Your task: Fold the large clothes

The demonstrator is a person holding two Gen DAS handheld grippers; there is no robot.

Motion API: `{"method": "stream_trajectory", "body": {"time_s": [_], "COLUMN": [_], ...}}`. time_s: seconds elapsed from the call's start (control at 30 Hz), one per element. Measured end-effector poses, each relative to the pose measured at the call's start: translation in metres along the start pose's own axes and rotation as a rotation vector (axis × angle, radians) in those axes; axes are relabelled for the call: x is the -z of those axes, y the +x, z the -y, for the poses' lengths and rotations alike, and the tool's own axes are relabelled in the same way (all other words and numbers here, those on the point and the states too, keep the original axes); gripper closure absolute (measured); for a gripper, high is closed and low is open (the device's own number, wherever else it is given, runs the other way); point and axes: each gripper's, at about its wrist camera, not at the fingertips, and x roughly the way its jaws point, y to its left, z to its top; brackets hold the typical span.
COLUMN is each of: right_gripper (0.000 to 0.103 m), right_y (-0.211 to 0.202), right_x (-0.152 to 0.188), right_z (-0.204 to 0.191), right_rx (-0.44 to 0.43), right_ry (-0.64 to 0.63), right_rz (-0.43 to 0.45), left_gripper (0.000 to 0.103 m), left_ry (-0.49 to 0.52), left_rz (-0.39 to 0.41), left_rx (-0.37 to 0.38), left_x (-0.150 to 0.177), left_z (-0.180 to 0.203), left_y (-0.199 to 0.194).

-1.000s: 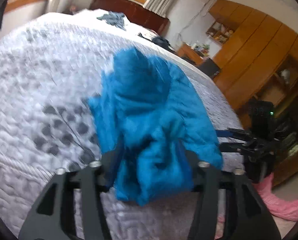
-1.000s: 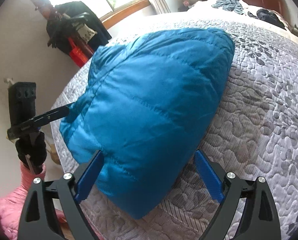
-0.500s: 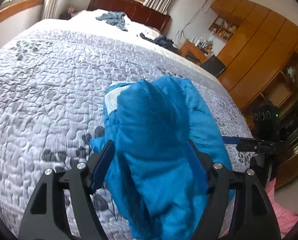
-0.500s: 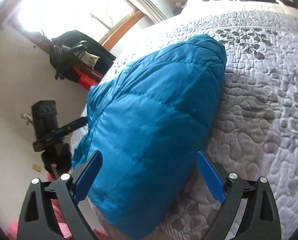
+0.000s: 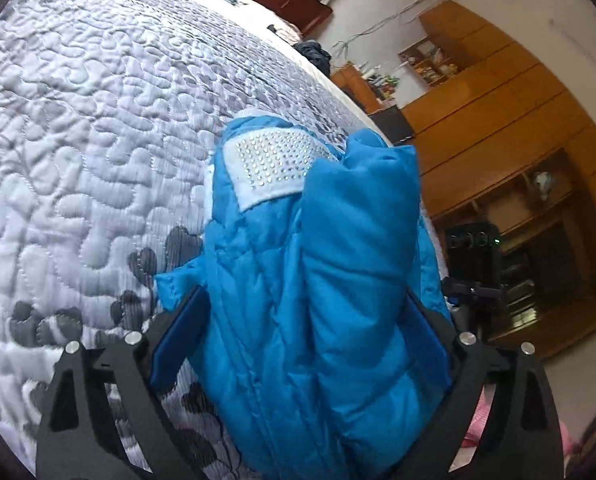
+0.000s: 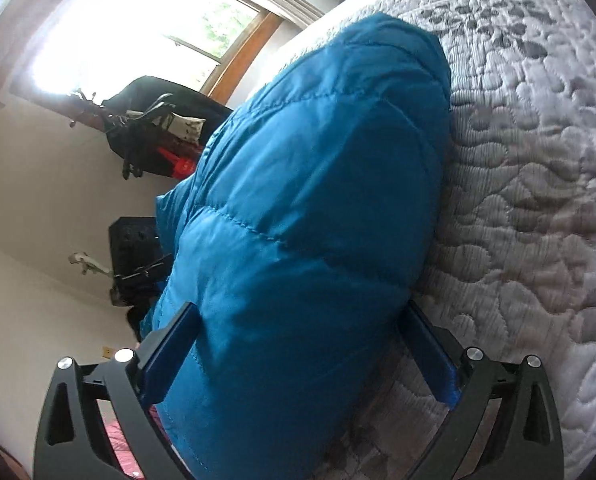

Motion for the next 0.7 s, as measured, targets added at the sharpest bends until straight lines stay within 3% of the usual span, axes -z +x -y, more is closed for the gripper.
{"method": "stream_trajectory", "body": {"time_s": [0.37,0.57,0.7], "right_gripper": [0.003,0.003,0.008], "right_y": [0.017,0.025,0.02], "right_x": [0.003,0.004,0.009], "right_z": [0.005,0.005,-0.002], "right_rx": [-0.049,-0.016,-0.005], "right_ry": [0.015,0.016,-0.015], "right_rz": [-0.022,-0.017,0.008], "left_gripper": [0.002,0.002,0.011], "left_ry": [0.022,0.029,0.051], "left_rz": [-0.038,-0.061,-0.028], "left_rx": [0.091,0.142,0.113], "left_x": [-0.012,-0.029,-0.027], "left_z": [0.0,0.005,0.011], "left_y": [0.038,0.069,0.074]}}
